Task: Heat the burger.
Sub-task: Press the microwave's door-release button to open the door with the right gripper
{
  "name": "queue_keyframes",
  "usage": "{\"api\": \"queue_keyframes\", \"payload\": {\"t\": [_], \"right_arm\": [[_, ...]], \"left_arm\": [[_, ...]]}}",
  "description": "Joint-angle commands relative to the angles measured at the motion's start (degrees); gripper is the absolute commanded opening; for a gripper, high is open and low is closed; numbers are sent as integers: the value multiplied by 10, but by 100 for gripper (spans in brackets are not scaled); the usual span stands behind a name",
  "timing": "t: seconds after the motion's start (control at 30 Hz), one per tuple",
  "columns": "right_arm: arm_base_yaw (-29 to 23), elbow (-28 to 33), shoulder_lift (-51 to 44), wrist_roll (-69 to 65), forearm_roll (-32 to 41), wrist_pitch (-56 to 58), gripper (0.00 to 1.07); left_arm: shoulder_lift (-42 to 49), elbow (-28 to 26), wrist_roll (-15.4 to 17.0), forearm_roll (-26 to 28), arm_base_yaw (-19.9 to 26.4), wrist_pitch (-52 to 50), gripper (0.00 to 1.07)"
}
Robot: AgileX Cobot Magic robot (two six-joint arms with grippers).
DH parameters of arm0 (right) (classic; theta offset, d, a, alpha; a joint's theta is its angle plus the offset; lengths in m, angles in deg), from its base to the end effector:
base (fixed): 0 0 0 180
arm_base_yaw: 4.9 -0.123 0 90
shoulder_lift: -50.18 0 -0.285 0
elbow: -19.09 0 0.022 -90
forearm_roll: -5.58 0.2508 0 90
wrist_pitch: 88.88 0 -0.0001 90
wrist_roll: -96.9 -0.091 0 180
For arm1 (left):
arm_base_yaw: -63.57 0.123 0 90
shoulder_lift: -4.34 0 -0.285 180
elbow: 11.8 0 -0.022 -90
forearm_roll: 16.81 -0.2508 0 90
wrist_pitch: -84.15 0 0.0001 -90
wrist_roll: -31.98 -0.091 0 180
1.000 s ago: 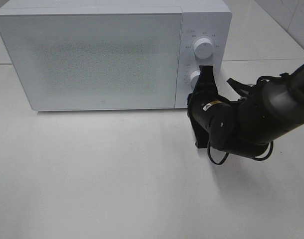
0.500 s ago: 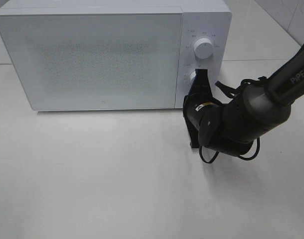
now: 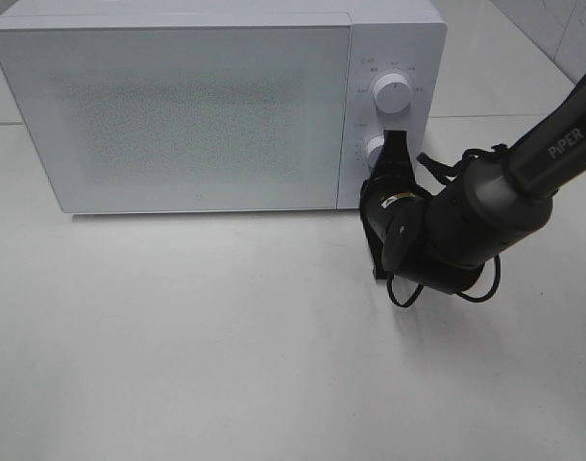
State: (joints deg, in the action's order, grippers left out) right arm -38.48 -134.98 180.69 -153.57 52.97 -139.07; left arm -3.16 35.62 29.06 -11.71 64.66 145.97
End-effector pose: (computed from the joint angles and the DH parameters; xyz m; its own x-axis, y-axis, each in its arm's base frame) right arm 0.3385 0.1630 0.0840 0.0645 0.9978 -0.0161 0.3792 -0.0096 0.9253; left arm -0.0088 -0.0073 0.2816 -0.4479 0.0003 -0.8941 0.0550 0.9981 -0.0272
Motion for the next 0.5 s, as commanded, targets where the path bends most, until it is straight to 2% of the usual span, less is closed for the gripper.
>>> {"api": "queue_keyframes", "payload": {"t": [0.03,0.5], "right_arm": [[5,-19,8,13,-3,-7,0],[9,-44,8,16,12,-91,0]], "left_arm": [[11,2,3,-1,1,-6,98],[11,2,3,-1,1,-6,98]]}}
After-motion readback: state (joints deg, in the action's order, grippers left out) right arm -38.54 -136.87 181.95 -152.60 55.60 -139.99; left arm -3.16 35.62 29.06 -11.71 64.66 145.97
